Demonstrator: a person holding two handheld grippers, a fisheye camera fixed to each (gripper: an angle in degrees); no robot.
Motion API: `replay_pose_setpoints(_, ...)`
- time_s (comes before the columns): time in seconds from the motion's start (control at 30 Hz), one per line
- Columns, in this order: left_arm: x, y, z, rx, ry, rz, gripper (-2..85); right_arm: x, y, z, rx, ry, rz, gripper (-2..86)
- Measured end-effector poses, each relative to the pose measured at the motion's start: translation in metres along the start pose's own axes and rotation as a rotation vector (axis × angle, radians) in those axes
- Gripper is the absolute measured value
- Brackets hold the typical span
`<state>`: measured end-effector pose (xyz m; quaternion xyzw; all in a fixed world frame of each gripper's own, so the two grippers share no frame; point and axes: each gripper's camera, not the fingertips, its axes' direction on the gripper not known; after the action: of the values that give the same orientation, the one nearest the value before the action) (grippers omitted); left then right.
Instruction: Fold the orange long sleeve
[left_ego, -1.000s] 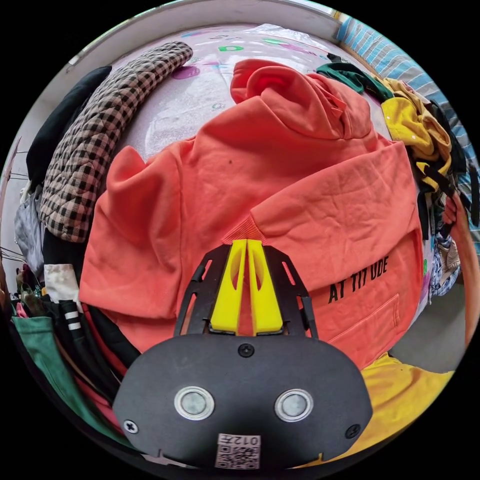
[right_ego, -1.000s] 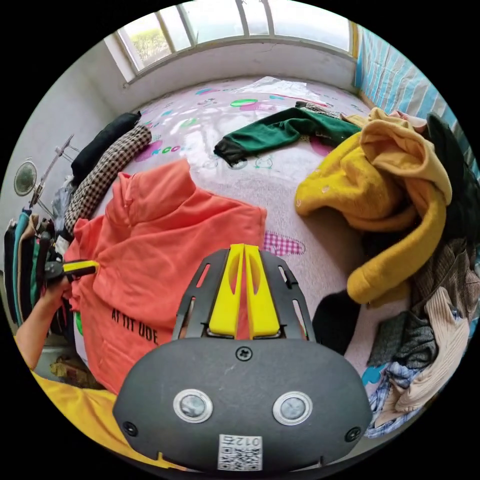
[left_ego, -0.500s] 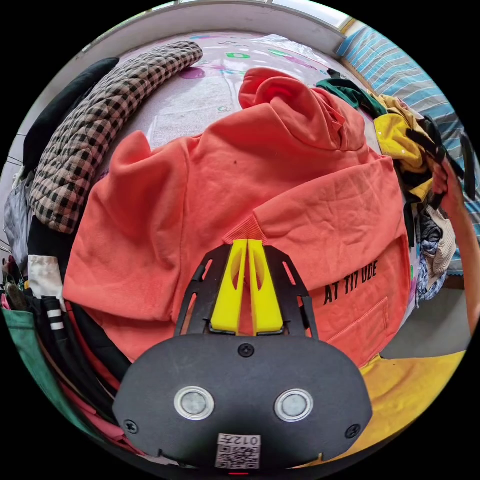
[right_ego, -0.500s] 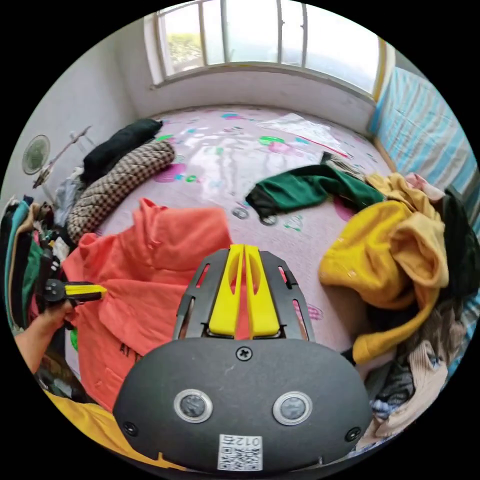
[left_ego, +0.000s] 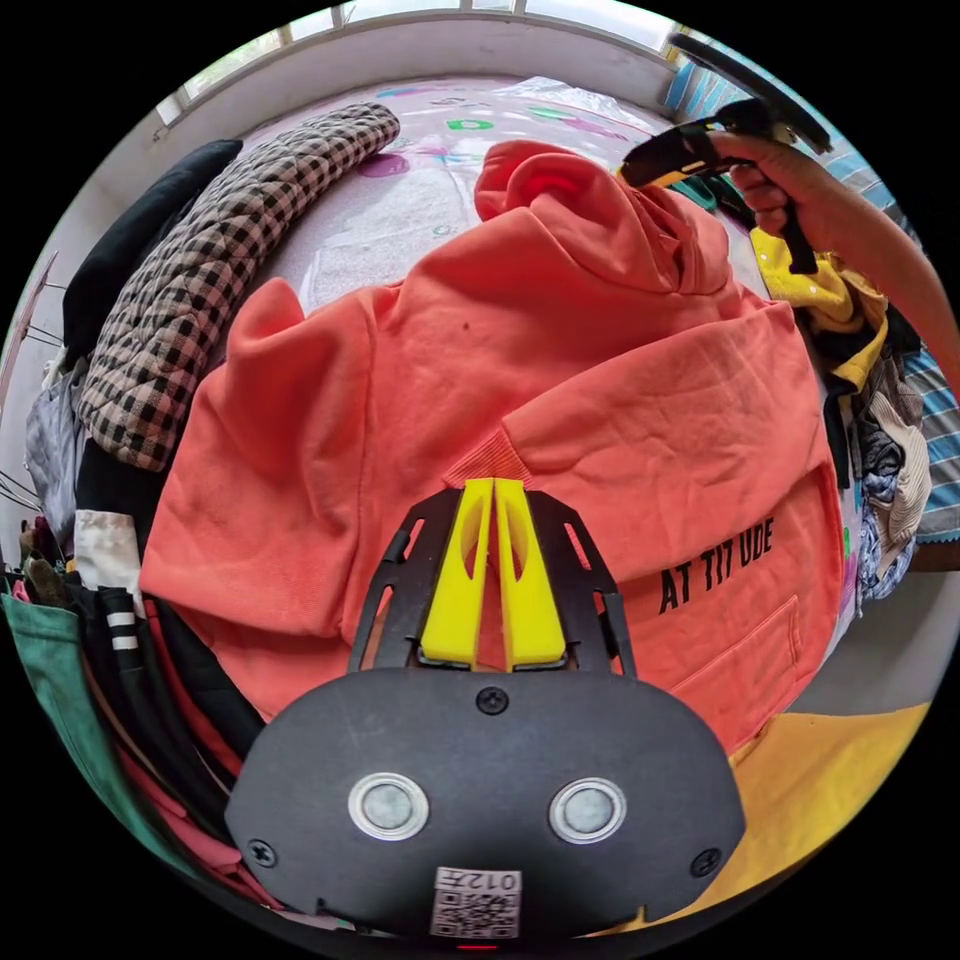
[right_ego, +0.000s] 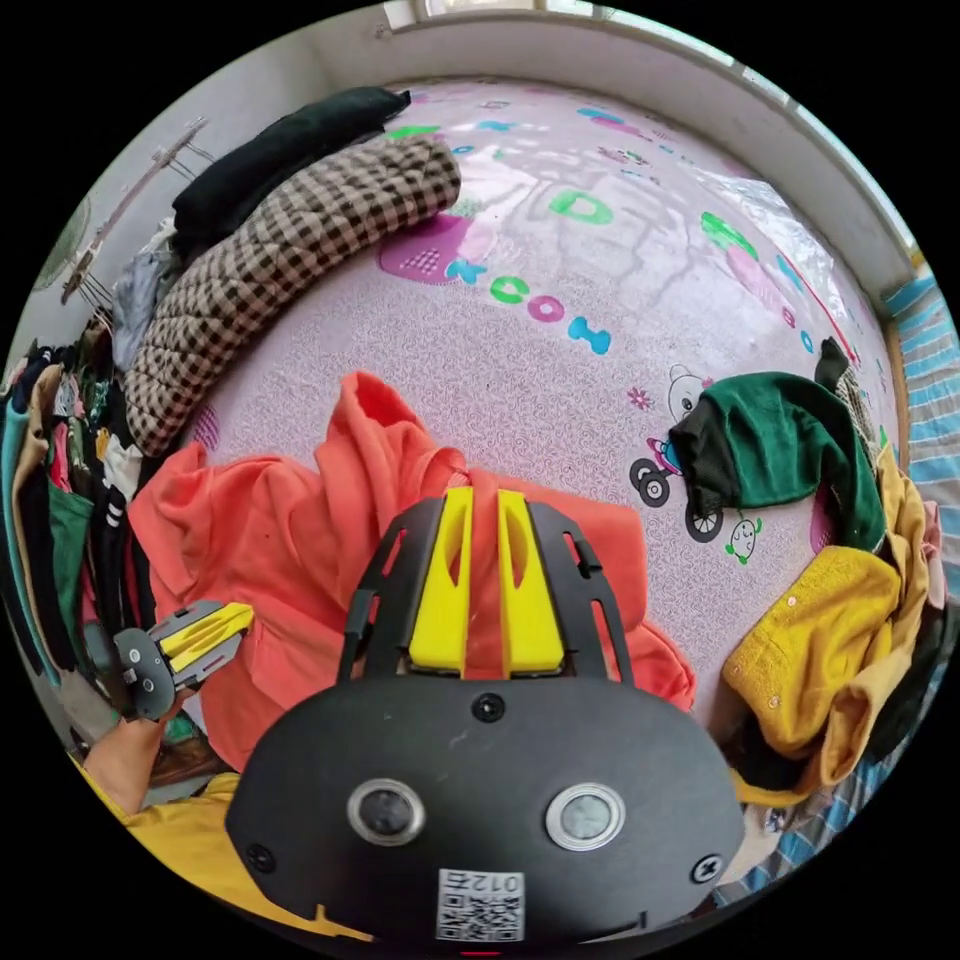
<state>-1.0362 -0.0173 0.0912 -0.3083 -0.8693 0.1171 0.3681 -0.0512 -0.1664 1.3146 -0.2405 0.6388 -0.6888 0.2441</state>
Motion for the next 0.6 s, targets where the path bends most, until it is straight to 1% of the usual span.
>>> replay_pose_setpoints(0.1, 0.0, 0.001, -0.005, 0.009, 0.003, -0.009, 0.4, 0.005, 0.038, -0.031, 0.16, -0.046, 0.025, 3.2)
replay_pose_setpoints(0.17, 0.001, 0.001, -0.01, 0.017, 0.002, -0.016, 0.5, 0.0, 0.087, -0.055, 0.289, -0.113, -0.012, 2.8)
replay_pose_setpoints(0.23, 0.003, 0.0, -0.013, 0.017, -0.007, -0.016, 0.5, -0.01, 0.131, -0.063, 0.339, -0.127, -0.055, 2.6)
replay_pose_setpoints(0.3, 0.007, -0.001, -0.016, 0.014, -0.024, -0.008, 0.6, -0.021, 0.175, -0.059, 0.333, -0.126, -0.084, 2.5)
replay_pose_setpoints(0.37, 0.011, -0.003, -0.021, 0.014, -0.04, -0.009, 0.7, -0.035, 0.228, -0.037, 0.282, -0.112, -0.086, 2.3)
replay_pose_setpoints(0.4, 0.012, -0.003, -0.022, 0.015, -0.041, -0.006, 0.7, -0.038, 0.238, -0.031, 0.268, -0.108, -0.081, 2.2)
replay_pose_setpoints(0.47, 0.008, -0.007, -0.029, -0.02, -0.001, -0.023, 0.9, -0.044, 0.266, -0.003, 0.188, -0.1, -0.057, 2.0)
replay_pose_setpoints(0.5, 0.006, -0.008, -0.033, -0.029, 0.023, -0.032, 1.0, -0.045, 0.27, 0.001, 0.184, -0.093, -0.046, 1.9)
replay_pose_setpoints(0.53, 0.001, -0.007, -0.05, 0.007, 0.069, -0.06, 1.2, -0.045, 0.275, 0.006, 0.185, -0.084, -0.044, 1.8)
replay_pose_setpoints(0.57, -0.003, 0.0, -0.079, 0.131, 0.081, -0.096, 1.5, -0.045, 0.277, 0.011, 0.171, -0.071, -0.035, 1.7)
replay_pose_setpoints(0.6, -0.003, 0.003, -0.095, 0.198, 0.075, -0.109, 1.6, -0.044, 0.277, 0.013, 0.164, -0.067, -0.028, 1.6)
